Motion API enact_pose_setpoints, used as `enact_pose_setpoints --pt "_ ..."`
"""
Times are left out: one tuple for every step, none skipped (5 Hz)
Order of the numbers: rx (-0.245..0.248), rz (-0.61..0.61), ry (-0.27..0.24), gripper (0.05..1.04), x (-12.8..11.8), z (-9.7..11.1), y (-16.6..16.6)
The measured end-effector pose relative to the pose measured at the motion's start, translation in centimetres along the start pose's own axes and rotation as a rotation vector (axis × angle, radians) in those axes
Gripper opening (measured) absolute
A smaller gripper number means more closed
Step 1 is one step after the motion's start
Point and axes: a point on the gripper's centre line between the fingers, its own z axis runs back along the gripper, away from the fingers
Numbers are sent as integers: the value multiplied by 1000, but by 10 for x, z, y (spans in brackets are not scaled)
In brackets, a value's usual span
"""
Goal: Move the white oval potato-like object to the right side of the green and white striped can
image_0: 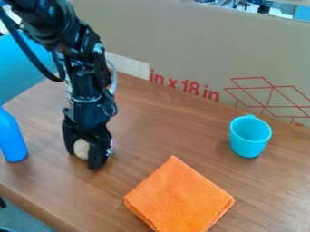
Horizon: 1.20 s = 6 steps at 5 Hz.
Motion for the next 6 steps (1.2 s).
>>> enact_pose_setpoints --pt "-24 19 -7 721 -2 1 -1" --pt "-21 11 -29 644 -6 15 -3" --pt "-56 19 -49 644 -3 33 -2" --pt "-46 56 -114 644 21 63 10" --pt "-67 107 -87 644 53 57 20" --pt "-78 148 -71 644 89 42 21"
